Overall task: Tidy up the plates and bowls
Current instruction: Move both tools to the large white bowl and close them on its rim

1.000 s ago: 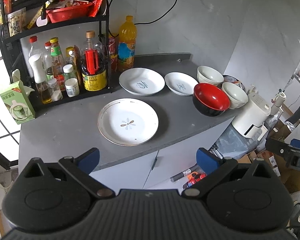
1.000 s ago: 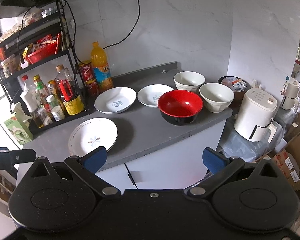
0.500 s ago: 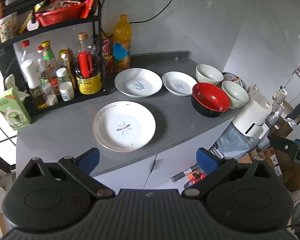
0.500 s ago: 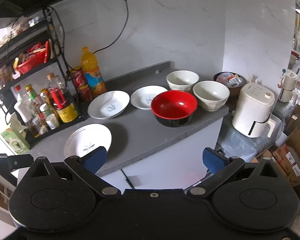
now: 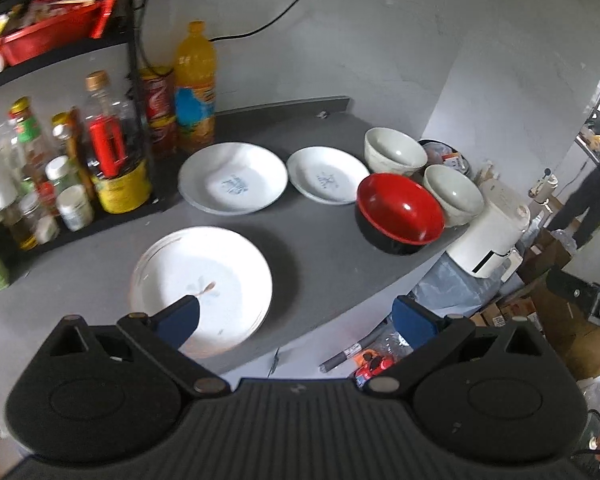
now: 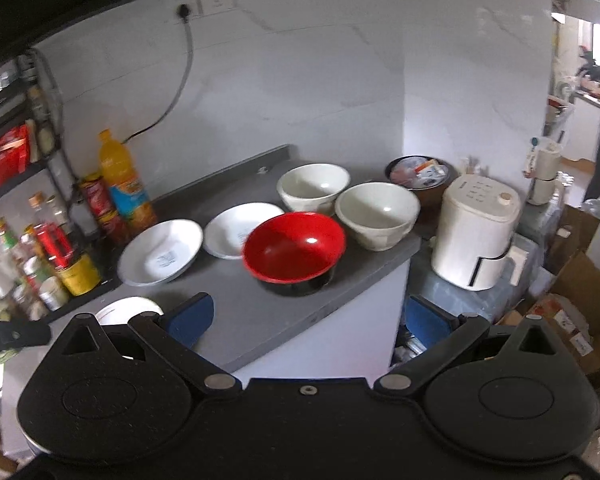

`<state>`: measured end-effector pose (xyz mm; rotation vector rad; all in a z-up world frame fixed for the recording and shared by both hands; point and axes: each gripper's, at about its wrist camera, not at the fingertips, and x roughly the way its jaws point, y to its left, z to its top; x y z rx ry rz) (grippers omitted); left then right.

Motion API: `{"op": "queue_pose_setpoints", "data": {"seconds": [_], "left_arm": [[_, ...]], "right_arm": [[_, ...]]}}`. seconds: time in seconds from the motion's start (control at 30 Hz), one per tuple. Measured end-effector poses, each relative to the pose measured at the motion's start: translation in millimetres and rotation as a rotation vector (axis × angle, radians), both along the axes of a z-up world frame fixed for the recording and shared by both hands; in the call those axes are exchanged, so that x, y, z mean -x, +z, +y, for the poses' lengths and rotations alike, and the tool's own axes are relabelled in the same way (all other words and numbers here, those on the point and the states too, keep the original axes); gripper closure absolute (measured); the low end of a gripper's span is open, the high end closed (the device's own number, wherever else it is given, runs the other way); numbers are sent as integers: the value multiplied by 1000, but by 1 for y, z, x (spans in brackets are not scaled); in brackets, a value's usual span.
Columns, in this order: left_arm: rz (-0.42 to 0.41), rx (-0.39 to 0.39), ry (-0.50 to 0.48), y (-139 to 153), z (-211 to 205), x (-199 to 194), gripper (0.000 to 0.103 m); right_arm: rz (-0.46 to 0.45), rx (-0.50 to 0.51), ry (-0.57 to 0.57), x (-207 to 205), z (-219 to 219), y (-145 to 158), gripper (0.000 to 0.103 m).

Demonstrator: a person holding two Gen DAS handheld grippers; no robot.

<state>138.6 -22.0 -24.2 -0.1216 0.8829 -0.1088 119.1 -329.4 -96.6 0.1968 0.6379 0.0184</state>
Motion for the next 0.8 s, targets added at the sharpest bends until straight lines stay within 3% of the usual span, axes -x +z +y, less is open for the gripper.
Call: {"op": "queue_pose_setpoints", "data": {"seconds": [0.13, 0.33, 0.47, 0.8], "left_arm": [[-4, 43, -46, 0, -6, -36, 1], [-20, 47, -118, 3, -17, -89, 1], [-41, -4, -160, 2, -26, -119, 1], [15, 43, -219, -12, -50, -165, 1]], "right_arm": [[-8, 26, -46, -19, -5, -2, 0], [15, 14, -164, -51, -13, -1, 0], [16, -1, -224, -62, -21, -1, 0], [38, -22, -319, -78, -44, -11, 0]]}}
